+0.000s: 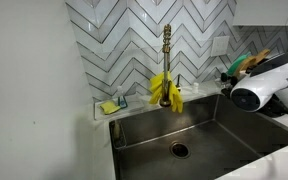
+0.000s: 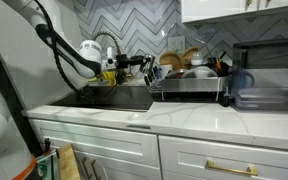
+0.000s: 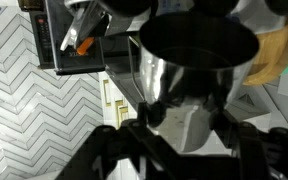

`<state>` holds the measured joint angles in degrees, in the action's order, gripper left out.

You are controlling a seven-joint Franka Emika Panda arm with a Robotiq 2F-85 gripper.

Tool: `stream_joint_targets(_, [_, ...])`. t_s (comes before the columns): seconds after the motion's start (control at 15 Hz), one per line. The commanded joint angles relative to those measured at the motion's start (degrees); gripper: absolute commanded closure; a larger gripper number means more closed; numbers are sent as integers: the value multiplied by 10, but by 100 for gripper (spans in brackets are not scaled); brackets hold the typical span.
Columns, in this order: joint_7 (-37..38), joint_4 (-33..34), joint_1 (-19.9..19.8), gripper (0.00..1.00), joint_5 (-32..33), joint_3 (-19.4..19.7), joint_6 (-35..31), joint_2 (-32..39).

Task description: Flip the silver cup to its side, pick up the silver cup and hang it on the first cup hanger on the dish rack

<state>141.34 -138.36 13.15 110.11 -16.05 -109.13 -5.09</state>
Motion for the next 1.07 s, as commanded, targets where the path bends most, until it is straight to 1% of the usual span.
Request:
stream_joint_targets(0.0, [-21, -8, 14, 59, -30, 4, -6, -9])
stream_joint_targets(0.27, [-58, -6, 20, 59, -39, 1, 6, -22])
stream_joint_targets(0.67, [-95, -9, 17, 59, -44, 12, -1, -51])
stream_joint_targets(1.0, [-171, -34, 19, 59, -68, 21, -20, -89])
